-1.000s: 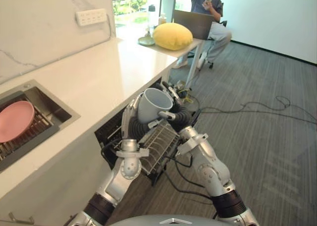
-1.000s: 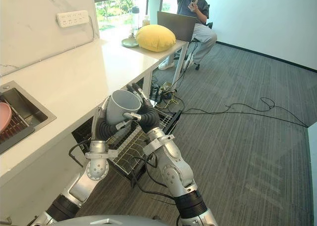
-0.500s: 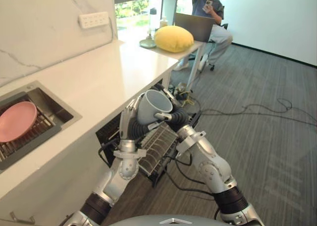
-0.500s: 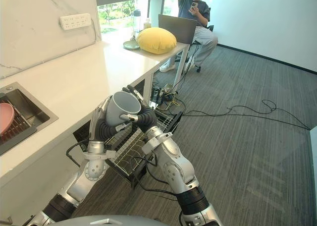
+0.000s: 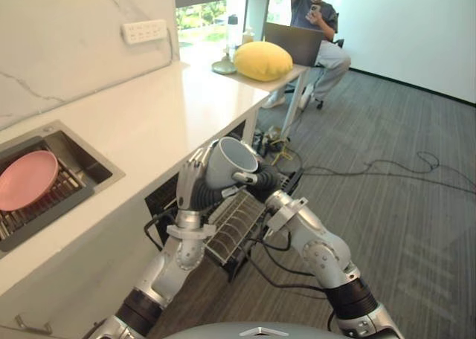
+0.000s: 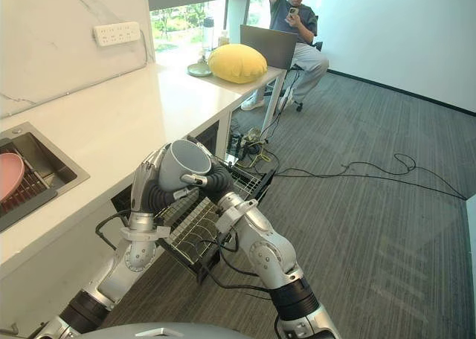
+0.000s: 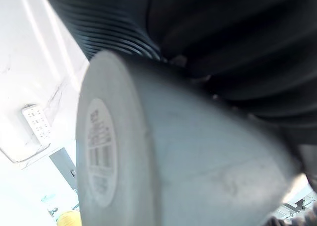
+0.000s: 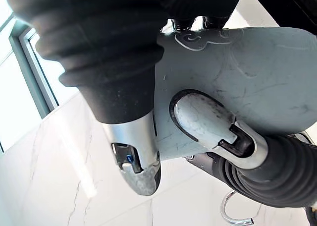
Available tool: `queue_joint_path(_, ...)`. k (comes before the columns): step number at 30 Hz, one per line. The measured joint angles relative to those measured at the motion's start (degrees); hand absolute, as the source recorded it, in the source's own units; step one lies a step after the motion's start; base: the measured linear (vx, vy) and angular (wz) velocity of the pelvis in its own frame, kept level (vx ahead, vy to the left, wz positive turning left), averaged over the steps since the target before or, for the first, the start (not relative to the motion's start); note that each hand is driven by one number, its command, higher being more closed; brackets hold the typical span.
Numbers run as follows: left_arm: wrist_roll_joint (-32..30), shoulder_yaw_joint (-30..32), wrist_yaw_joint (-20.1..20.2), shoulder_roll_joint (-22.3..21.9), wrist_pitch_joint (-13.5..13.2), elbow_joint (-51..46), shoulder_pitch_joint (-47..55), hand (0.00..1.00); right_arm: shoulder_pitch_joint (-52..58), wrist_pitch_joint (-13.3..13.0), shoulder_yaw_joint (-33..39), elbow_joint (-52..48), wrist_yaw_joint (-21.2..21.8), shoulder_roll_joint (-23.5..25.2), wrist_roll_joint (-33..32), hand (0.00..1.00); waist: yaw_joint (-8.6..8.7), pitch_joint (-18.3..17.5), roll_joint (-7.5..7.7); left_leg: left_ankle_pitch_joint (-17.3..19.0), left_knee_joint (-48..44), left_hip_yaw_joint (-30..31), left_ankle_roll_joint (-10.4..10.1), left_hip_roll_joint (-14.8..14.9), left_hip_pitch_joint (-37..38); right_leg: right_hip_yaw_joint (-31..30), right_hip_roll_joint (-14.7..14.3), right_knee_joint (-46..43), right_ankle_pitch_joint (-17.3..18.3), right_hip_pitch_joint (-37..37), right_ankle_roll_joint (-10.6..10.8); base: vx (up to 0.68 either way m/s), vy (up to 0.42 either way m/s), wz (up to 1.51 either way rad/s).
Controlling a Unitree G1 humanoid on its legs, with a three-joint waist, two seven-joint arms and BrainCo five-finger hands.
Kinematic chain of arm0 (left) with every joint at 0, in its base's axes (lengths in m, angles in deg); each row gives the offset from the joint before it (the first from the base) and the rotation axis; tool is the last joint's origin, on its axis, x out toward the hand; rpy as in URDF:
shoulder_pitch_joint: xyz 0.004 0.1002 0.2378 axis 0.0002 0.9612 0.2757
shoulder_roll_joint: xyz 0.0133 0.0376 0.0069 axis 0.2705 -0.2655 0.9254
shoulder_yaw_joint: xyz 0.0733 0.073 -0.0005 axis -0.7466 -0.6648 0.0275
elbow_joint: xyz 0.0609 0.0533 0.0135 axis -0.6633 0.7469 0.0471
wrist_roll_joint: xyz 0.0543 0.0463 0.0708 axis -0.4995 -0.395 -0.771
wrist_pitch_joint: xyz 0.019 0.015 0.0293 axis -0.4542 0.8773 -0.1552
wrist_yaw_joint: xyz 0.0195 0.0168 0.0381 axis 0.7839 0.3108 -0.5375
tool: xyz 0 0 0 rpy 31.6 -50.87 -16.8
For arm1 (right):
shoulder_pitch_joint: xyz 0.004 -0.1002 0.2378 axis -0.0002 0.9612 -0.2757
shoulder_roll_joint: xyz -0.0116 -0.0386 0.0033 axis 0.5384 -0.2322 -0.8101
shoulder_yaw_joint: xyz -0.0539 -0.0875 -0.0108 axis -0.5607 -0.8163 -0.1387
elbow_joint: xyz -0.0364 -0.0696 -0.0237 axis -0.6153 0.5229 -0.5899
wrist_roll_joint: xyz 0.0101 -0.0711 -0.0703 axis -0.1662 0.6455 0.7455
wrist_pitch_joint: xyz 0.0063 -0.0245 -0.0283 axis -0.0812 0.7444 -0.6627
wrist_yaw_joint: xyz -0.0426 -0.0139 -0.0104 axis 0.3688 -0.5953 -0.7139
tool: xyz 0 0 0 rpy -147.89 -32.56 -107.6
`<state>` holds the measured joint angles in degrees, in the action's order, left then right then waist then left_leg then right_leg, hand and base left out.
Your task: Walk over to the sink, pick up the cup, carry it to the dishwasher, place the cup inside the dishwasher, then close the dishwasher door
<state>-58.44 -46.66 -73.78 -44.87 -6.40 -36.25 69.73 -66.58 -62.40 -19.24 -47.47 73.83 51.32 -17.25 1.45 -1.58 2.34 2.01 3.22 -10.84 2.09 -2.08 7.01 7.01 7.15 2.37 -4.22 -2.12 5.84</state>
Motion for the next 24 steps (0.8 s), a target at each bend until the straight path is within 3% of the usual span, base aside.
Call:
queue_joint_path(1,-0.44,0.0,-0.21,0.07,0.0,-0.02,0.0,1.0,0.0,0.02,-0.01,0.0,0.01,-0.18,-0.41,0.0,0.01,0.0,0.0,0.0,0.0,0.01,0.0,0.0,0.0,0.0,0.0,0.0,0.0,0.01,0.0,0.0,0.0,0.0)
queue_joint_path(2,-0.76,-0.09,-0.41,0.1,0.0,-0.02,0.0,1.0,-0.01,0.06,-0.13,-0.08,0.01,-0.61,-0.85,1.0,0.01,0.0,0.0,0.0,-0.01,0.03,0.0,0.0,0.0,0.02,0.0,0.01,0.0,0.02,0.0,0.0,0.0,0.0)
queue_joint_path(11,-0.75,-0.06,-0.49,1.04,0.42,-0.73,-0.24,1.0,-0.01,-0.3,-0.21,-0.43,-0.01,-1.2,-1.42,1.0,0.04,0.0,-0.01,-0.01,-0.01,0.12,-0.01,0.0,-0.42,0.06,0.0,0.01,0.02,0.02,-0.02,0.0,0.0,0.0)
queue_joint_path(21,-0.63,-0.13,-0.35,1.82,1.34,-3.9,-0.41,1.0,-0.01,-3.52,-1.37,-2.64,-1.14,-1.14,0.02,1.0,0.16,-0.01,-0.02,-0.02,-0.13,0.2,-0.03,0.0,-0.75,0.09,0.01,-0.01,0.01,0.25,-0.02,0.0,0.0,0.0)
queue_joint_path(22,-0.6,-0.21,-0.35,1.83,1.73,-4.18,-0.4,0.0,0.0,-4.0,-1.62,-2.67,-1.41,-1.13,0.1,1.0,0.16,-0.02,-0.03,-0.02,-0.13,0.2,-0.03,0.0,-0.72,0.09,0.01,-0.02,0.01,0.24,-0.01,0.0,0.0,0.0)
queue_joint_path(24,-0.55,-0.71,-0.34,2.05,2.1,-4.25,-0.23,0.0,-0.01,-4.41,-1.75,-2.67,-1.64,-0.94,1.04,1.0,0.17,-0.02,-0.04,-0.03,-0.12,0.2,-0.03,0.0,-0.74,0.09,0.01,-0.02,0.01,0.27,-0.01,0.0,0.0,0.0)
